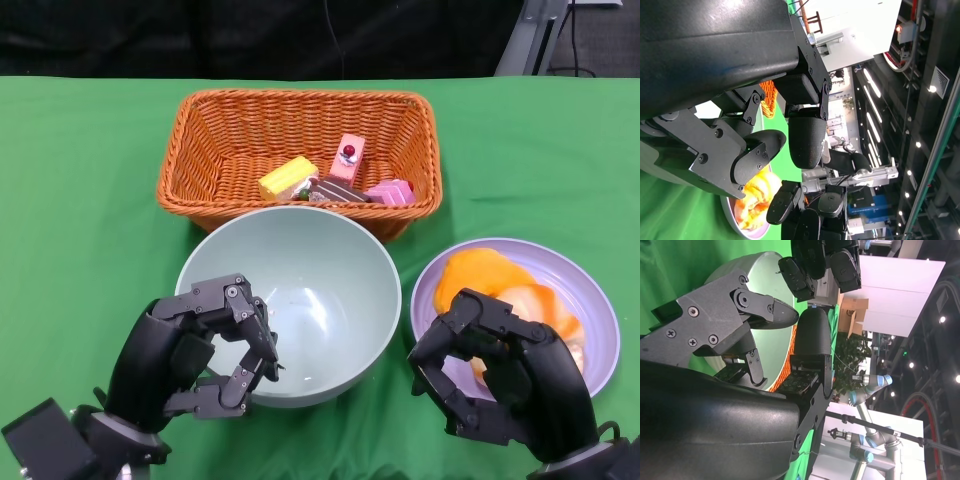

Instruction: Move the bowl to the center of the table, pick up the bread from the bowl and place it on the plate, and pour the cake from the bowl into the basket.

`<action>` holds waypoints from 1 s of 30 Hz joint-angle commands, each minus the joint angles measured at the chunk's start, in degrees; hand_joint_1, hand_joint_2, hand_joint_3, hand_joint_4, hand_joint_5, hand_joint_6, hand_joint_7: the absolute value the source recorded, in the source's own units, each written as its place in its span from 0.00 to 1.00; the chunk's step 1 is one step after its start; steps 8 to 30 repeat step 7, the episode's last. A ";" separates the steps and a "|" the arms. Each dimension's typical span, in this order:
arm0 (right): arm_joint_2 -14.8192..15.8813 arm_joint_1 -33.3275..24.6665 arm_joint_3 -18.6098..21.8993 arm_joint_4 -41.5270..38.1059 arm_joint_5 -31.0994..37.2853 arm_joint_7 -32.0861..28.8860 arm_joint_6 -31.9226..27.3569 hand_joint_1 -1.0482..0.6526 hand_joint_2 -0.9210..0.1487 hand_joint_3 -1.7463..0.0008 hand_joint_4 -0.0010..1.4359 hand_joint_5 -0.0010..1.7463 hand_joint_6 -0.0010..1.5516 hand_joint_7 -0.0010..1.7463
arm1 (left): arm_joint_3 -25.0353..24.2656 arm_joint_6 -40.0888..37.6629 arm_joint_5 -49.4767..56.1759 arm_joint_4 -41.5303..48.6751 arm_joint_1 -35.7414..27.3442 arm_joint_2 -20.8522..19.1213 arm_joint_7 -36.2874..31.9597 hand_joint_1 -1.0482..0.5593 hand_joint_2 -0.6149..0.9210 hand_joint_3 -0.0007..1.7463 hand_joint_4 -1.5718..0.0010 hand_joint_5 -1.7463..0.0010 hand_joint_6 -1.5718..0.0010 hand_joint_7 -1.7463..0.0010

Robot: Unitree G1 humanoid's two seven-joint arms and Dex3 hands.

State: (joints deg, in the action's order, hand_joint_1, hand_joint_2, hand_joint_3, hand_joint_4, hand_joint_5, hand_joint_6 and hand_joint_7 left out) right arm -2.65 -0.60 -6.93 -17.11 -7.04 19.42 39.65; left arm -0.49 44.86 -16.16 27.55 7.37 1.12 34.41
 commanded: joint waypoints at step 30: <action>0.26 -0.06 0.51 -0.24 -0.30 -0.18 0.54 0.52 0.33 0.54 0.50 0.90 0.44 0.72 | -0.44 1.41 1.82 0.44 0.50 -1.14 -1.25 0.64 0.72 0.71 0.45 0.08 0.48 0.19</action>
